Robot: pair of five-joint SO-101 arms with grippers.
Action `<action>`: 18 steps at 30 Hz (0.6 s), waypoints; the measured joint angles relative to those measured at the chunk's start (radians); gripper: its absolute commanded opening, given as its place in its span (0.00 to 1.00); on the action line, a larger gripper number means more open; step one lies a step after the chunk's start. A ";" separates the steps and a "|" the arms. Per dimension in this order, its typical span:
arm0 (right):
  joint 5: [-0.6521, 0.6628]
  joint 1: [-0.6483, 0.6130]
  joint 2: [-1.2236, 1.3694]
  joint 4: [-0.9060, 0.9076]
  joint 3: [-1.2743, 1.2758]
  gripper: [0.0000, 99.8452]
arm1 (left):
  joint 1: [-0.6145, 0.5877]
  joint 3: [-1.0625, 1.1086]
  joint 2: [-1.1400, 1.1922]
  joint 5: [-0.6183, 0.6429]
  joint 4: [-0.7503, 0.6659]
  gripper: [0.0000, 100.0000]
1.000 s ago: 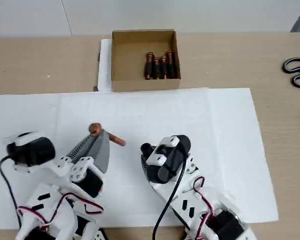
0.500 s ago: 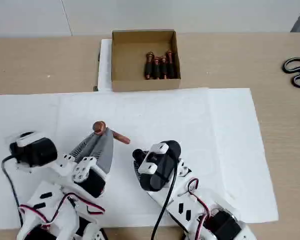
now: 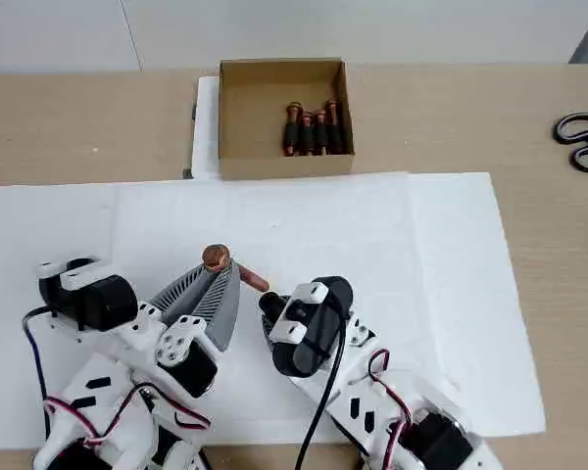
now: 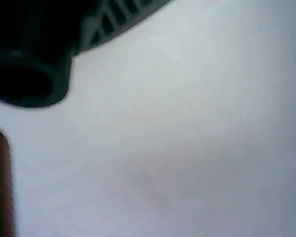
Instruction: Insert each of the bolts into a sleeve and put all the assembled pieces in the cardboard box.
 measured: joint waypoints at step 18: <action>0.006 0.038 0.002 -0.040 0.003 0.00 | 0.072 -0.023 -0.006 -0.008 0.084 0.01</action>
